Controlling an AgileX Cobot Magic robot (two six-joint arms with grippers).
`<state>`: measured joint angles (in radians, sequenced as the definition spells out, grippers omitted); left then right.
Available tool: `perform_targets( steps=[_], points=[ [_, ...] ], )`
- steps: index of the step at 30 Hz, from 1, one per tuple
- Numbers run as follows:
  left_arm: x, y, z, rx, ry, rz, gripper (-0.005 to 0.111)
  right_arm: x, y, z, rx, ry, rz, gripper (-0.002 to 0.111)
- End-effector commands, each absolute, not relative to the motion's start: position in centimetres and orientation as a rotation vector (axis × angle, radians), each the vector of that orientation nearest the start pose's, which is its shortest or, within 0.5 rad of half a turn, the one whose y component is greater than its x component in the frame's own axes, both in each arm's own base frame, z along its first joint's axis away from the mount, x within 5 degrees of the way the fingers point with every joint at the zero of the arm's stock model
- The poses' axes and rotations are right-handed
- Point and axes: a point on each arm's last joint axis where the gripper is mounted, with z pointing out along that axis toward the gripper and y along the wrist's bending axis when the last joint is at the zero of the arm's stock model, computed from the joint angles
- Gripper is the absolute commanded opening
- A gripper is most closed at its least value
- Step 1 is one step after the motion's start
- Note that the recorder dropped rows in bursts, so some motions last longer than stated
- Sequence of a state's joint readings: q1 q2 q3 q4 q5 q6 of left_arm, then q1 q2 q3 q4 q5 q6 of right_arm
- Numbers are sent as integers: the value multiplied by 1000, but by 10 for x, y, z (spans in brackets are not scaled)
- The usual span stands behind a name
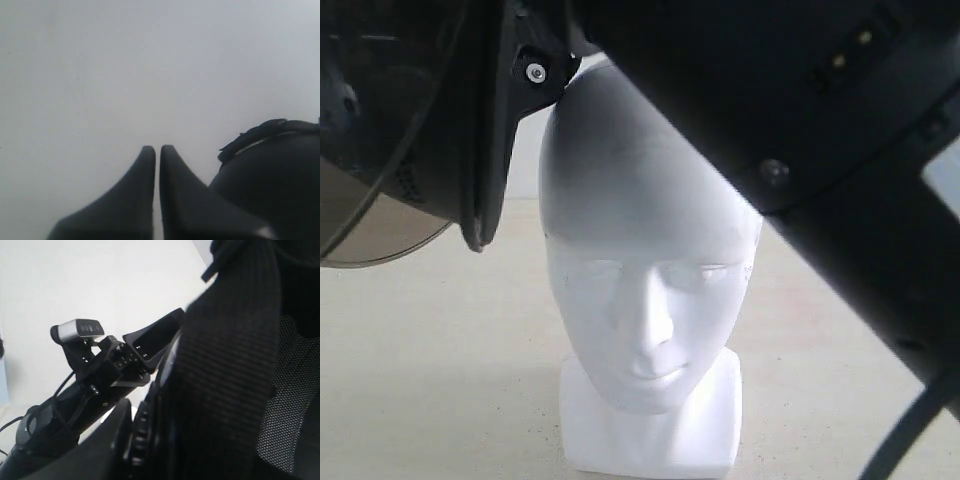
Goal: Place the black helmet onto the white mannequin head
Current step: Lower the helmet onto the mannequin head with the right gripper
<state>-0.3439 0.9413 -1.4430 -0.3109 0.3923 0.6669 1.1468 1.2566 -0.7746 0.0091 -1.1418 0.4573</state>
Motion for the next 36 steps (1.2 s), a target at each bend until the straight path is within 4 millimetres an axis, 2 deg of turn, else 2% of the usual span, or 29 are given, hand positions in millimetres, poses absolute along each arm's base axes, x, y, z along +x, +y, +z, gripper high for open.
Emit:
perform_targets(
  steps=[1, 9, 23, 29, 36],
  points=[
    [141, -69, 551, 622, 1228, -120, 4, 102, 222, 401, -275, 742, 1469, 0],
    [160, -77, 544, 644, 1253, -123, 4, 108, 214, 381, -188, 846, 1438, 0],
    [222, -101, 517, 657, 1317, -317, 4, 110, 213, 380, -189, 846, 1382, 0],
    [231, -101, 518, 661, 1254, -387, 4, 114, 210, 371, -141, 897, 1356, 0],
    [247, -103, 505, 708, 1295, -490, 4, 118, 201, 359, -113, 947, 1248, 0]
  ],
)
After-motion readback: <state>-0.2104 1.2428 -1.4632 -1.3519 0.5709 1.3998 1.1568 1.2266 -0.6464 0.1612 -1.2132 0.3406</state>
